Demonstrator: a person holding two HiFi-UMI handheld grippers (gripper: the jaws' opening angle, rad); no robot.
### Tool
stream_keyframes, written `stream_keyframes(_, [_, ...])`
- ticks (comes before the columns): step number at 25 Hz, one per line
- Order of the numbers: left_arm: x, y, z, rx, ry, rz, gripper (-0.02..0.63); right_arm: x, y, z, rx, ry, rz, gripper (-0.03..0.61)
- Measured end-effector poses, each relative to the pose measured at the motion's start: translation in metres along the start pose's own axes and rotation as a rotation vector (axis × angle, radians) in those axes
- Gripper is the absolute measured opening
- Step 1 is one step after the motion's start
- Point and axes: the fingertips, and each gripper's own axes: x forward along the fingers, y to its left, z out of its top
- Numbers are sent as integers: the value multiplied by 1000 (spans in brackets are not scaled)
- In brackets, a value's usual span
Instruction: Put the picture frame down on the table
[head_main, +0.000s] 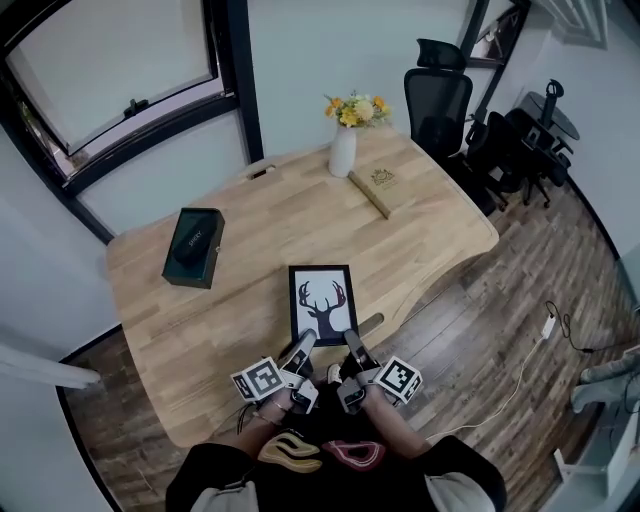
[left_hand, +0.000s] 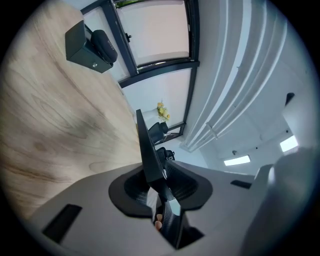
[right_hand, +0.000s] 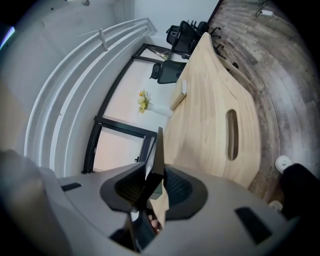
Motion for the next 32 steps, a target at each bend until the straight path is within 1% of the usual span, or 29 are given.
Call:
stream_keyframes(3, [8, 1, 4, -38, -38, 17, 94, 9, 2, 10, 1, 31, -2, 118])
stream_keyframes(7, [25, 7, 12, -49, -82, 33, 95, 28, -2, 26, -15, 81, -4, 118])
stream_keyframes(11, [45, 18, 19, -140, -138, 60, 91, 47, -7, 44, -17, 95, -6, 118])
stream_keyframes(12, [50, 22, 20, -151, -150, 69, 91, 52, -10, 48, -16, 99, -9, 118])
stream_keyframes(17, [74, 39, 23, -153, -169, 106, 94, 73, -27, 64, -51, 149, -43, 120])
stream_keyframes(21, [88, 47, 25, -151, -188, 129, 95, 85, -40, 73, -19, 194, -67, 120])
stream_keyframes(26, [104, 56, 33, -179, -228, 148, 95, 104, -44, 85, -40, 238, -64, 120])
stream_keyframes(32, [113, 70, 41, -184, -266, 185, 98, 126, -52, 90, -59, 291, -75, 121])
